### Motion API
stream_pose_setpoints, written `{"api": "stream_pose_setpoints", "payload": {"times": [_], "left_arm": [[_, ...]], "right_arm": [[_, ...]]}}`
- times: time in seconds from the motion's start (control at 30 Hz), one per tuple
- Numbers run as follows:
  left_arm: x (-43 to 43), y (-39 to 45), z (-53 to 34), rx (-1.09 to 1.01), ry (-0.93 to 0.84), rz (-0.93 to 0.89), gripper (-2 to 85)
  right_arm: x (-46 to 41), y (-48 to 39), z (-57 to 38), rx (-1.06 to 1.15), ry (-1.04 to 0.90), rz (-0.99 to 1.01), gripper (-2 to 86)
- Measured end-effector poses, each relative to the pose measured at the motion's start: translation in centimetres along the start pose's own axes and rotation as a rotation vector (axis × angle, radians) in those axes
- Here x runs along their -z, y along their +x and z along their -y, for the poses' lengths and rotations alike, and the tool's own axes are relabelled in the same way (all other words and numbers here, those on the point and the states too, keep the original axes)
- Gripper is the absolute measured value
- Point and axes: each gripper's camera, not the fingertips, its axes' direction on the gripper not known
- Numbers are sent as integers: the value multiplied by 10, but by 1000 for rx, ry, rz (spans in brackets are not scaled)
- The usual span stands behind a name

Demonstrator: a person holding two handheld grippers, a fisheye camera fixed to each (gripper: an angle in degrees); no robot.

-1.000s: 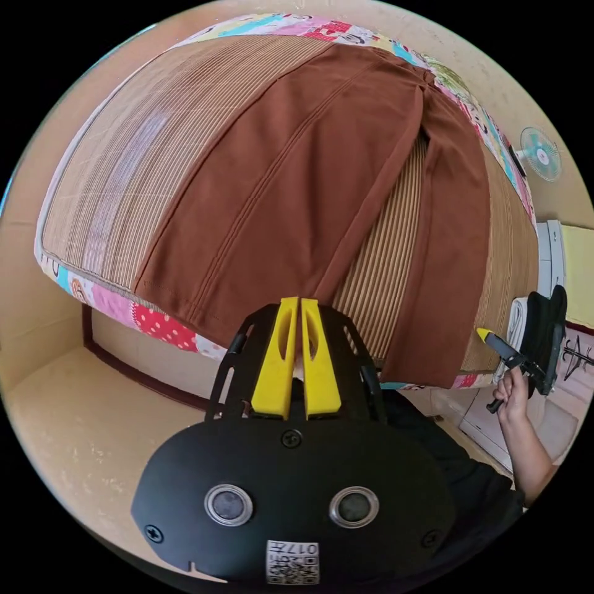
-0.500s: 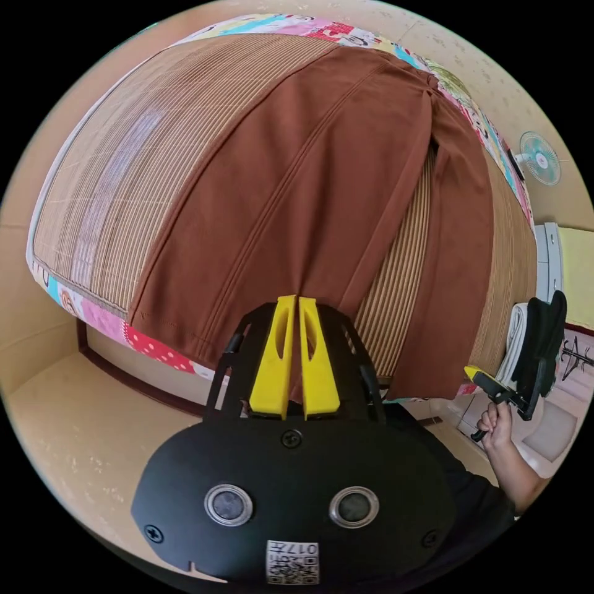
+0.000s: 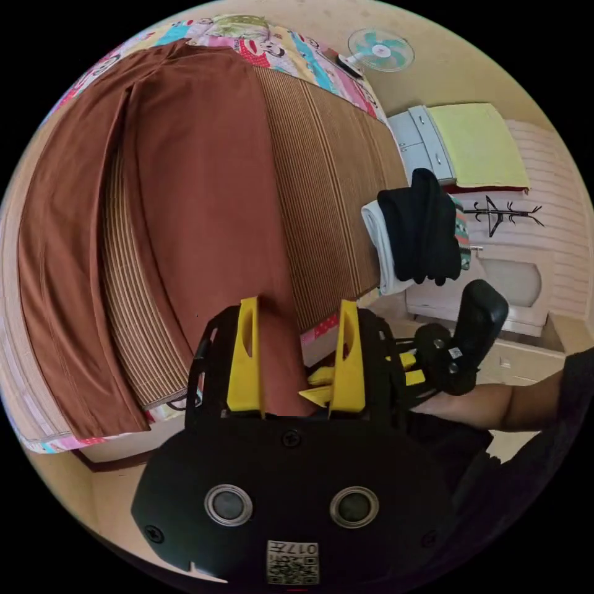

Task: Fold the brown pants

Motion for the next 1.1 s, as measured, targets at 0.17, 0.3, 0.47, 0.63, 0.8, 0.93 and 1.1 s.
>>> {"api": "stream_pose_setpoints", "payload": {"times": [0.17, 0.3, 0.47, 0.63, 0.8, 0.93, 1.1], "left_arm": [[17, -4, -13, 32, -5, 180, -1], [52, -31, -35, 45, 69, 9, -7], [91, -61, -56, 78, 119, -103, -8], [116, -81, -70, 99, 160, -256, -9], [153, -121, -103, 138, 270, -493, -9], [206, -188, -163, 198, 408, -651, -8], [266, -266, -223, 334, 484, -471, -8]], "right_arm": [[24, 29, 17, 263, -262, -47, 33], [111, 162, 99, 25, -113, -93, 127], [180, 332, 245, -265, 335, 93, 169], [176, 404, 365, -433, 479, 60, 116], [162, 292, 431, -362, 461, -494, 31], [124, 135, 458, 2, 584, -827, 26], [20, 69, 568, 58, 523, -530, 30]]}}
